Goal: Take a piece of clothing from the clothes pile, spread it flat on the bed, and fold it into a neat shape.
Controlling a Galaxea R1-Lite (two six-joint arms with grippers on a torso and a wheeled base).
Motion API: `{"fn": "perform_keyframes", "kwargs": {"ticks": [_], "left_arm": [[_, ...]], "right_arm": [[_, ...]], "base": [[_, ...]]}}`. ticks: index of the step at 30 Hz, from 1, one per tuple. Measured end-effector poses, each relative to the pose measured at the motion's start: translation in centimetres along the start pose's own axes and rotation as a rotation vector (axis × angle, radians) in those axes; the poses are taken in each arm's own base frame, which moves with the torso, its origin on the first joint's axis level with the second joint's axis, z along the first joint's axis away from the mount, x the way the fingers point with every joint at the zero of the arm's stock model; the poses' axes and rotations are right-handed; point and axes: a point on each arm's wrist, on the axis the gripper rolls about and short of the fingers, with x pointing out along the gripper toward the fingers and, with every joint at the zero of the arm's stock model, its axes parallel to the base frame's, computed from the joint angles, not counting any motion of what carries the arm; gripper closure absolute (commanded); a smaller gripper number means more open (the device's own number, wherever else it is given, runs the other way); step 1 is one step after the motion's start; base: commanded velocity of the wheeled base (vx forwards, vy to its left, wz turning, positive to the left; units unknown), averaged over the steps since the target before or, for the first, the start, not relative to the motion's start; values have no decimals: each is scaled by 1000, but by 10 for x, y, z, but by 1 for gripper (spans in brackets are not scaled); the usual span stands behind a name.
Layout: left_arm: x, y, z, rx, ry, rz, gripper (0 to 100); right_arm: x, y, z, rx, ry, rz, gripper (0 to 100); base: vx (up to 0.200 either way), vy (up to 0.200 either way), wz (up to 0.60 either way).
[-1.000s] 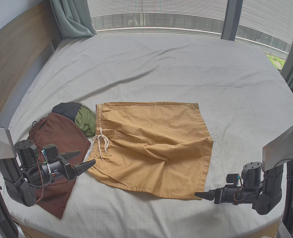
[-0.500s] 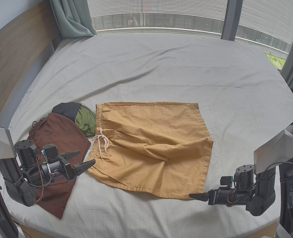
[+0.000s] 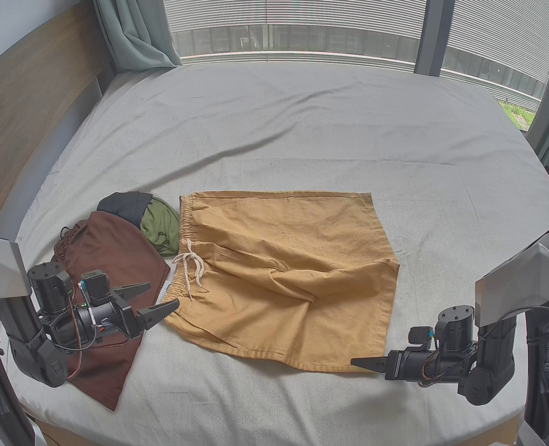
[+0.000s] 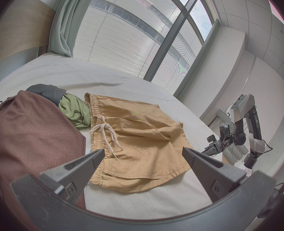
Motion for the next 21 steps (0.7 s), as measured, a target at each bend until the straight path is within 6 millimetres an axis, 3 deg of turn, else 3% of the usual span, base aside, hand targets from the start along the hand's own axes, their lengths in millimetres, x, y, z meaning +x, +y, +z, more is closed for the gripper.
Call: {"fn": "perform_keyframes", "kwargs": {"ticks": [21], "left_arm": [[2,8,-11,-13,32,20,0]], "right_arm": [[-9,-3,-1,-22,-20,-58,100]], "base": [[0,0,0]]}}
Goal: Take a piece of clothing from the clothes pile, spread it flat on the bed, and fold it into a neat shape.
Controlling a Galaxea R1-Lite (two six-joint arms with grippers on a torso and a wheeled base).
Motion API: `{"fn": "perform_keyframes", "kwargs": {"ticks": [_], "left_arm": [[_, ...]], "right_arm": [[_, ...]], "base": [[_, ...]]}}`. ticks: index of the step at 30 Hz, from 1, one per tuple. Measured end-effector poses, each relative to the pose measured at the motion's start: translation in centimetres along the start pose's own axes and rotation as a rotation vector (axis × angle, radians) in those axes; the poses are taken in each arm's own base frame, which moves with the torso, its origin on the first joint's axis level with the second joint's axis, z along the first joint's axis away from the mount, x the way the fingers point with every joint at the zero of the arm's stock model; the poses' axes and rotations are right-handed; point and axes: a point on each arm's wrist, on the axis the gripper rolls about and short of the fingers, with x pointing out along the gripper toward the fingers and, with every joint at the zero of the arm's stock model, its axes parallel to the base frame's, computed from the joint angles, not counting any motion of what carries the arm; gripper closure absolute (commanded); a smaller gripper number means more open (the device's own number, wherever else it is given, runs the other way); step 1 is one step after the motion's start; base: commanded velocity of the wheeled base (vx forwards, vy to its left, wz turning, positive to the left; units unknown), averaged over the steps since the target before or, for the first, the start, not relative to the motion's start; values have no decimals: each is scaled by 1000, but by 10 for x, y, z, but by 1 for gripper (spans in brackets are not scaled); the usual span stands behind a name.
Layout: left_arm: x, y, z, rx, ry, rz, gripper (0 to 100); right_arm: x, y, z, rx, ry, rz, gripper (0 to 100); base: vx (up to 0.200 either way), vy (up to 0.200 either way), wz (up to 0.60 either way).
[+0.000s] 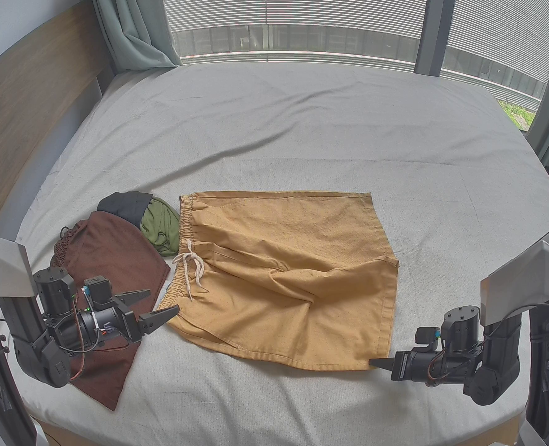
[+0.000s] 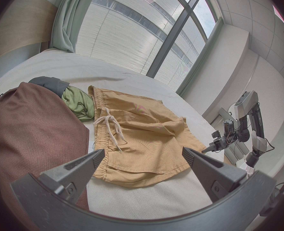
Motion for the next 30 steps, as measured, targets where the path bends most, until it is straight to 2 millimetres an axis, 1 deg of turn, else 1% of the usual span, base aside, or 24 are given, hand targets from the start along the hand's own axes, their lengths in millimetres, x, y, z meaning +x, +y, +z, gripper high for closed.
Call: {"fn": "perform_keyframes", "kwargs": {"ticks": [8,13,23,30], "left_arm": [[0,8,-6,-24,13,22,0],[1,12,-10,-37,23,31,0],[6,20,-20,-94,45,43,0],[10,22,-24,-177,52,55,0]], "right_arm": [[-15,-12,1,-55,-9,-47,100],[-21,-18,1,-55,-11,-67,100],[-21,-19,2,-53,-14,-72,100],[-21,-19,2,-54,-17,-72,100]], "base": [[0,0,0],[0,0,0],[0,0,0],[0,0,0]]}}
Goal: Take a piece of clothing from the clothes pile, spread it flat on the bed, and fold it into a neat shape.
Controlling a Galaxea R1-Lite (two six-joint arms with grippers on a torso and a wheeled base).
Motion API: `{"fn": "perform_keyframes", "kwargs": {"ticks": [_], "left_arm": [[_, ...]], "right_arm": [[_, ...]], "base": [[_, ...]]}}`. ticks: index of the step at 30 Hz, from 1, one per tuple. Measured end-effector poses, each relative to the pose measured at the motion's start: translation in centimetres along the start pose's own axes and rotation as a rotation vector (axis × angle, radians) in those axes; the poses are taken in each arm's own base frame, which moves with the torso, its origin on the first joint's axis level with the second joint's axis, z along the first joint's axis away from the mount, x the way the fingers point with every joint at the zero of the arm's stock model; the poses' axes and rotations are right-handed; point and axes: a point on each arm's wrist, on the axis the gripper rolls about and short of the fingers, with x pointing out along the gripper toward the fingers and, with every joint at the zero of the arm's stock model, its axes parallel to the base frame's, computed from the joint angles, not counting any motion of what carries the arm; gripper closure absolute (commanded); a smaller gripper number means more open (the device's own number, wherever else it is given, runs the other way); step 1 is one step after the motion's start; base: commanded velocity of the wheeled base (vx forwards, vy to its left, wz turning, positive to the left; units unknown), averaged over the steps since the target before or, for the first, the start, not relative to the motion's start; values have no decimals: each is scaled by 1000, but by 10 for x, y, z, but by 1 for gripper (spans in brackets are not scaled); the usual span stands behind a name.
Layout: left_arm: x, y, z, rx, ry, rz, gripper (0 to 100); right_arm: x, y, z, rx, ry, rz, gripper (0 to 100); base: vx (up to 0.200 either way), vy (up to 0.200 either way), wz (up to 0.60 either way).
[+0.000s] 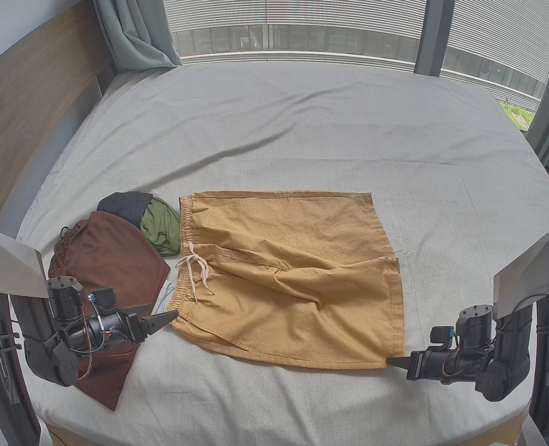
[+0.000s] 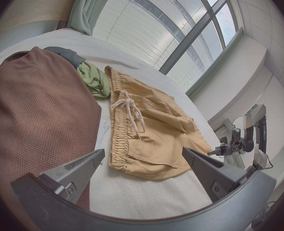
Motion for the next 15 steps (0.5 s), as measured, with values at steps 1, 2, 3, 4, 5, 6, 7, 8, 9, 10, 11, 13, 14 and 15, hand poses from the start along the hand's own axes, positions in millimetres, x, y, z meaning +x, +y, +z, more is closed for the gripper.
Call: {"fn": "perform_keyframes", "kwargs": {"ticks": [1,2,3,4,5,6,7,8,9,10,11,13,14,15], "left_arm": [[1,1,-1,-7,-1,9,0],[3,3,-1,-12,-1,21,0],[4,4,-2,-16,0,28,0],[5,5,-3,-18,0,35,0],[7,7,-4,-21,2,42,0],[8,8,-5,-22,4,47,0],[9,9,-6,-25,6,49,0],[10,10,-8,-28,9,51,0],[11,11,-8,-30,11,51,0],[12,11,-9,-33,14,51,0],[12,12,-10,-37,17,51,0],[14,12,-12,-48,21,50,0],[14,11,-12,-55,23,49,0],[15,11,-13,-59,24,48,0]], "right_arm": [[0,0,0,0,0,0,100],[0,0,0,0,0,0,100],[0,0,0,0,-1,0,100],[0,0,0,-1,0,0,100],[1,0,0,-1,-1,0,100],[1,0,0,-1,-1,0,100],[1,0,0,-2,-1,1,100],[1,0,0,-2,-1,0,100],[1,0,0,-2,-2,0,100],[1,0,0,-2,-2,0,100],[1,0,0,-2,-2,0,100],[1,0,0,-2,-2,0,100],[1,0,0,-2,-2,0,100],[1,0,0,-1,-1,0,100]], "base": [[0,0,0],[0,0,0],[0,0,0],[0,0,0],[0,0,0],[0,0,0],[0,0,0],[0,0,0],[0,0,0],[0,0,0],[0,0,0],[0,0,0],[0,0,0],[0,0,0]]}}
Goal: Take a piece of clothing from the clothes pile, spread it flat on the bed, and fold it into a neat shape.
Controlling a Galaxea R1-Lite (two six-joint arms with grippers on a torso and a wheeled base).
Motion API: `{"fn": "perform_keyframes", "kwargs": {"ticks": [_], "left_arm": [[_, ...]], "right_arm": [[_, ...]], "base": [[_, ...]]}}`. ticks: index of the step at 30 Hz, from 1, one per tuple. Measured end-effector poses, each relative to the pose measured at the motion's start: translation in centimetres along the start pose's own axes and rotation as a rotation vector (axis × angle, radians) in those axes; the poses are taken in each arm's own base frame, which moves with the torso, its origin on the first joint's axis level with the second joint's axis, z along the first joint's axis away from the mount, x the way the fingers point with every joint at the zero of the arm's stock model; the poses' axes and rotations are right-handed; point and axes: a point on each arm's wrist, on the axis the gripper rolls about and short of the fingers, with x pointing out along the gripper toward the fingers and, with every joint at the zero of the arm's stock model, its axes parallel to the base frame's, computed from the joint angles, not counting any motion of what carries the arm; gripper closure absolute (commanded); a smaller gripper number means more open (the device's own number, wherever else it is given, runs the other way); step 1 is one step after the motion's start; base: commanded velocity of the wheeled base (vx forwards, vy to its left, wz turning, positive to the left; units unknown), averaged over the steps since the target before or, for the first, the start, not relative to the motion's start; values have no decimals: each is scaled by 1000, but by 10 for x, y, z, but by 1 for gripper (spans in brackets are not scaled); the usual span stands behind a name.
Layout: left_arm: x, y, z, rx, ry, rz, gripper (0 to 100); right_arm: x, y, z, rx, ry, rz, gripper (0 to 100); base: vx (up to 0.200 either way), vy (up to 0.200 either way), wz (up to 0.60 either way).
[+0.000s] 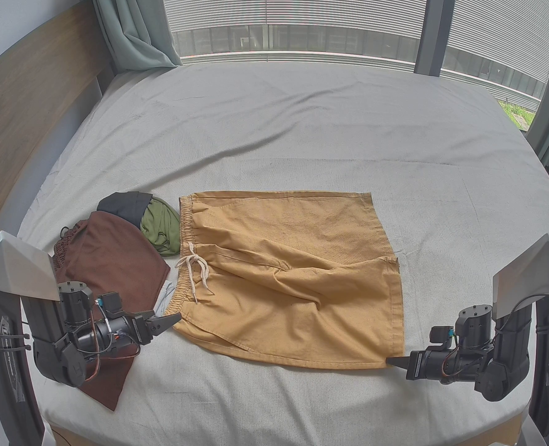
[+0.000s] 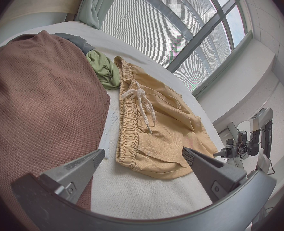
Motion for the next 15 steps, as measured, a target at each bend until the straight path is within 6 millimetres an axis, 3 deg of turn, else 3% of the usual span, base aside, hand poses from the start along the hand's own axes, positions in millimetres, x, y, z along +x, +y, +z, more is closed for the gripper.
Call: {"fn": "perform_keyframes", "kwargs": {"ticks": [15], "left_arm": [[16,-2,-7,-65,12,20,0]], "right_arm": [[1,0,1,-2,-2,0,100]], "base": [[0,0,0]]}}
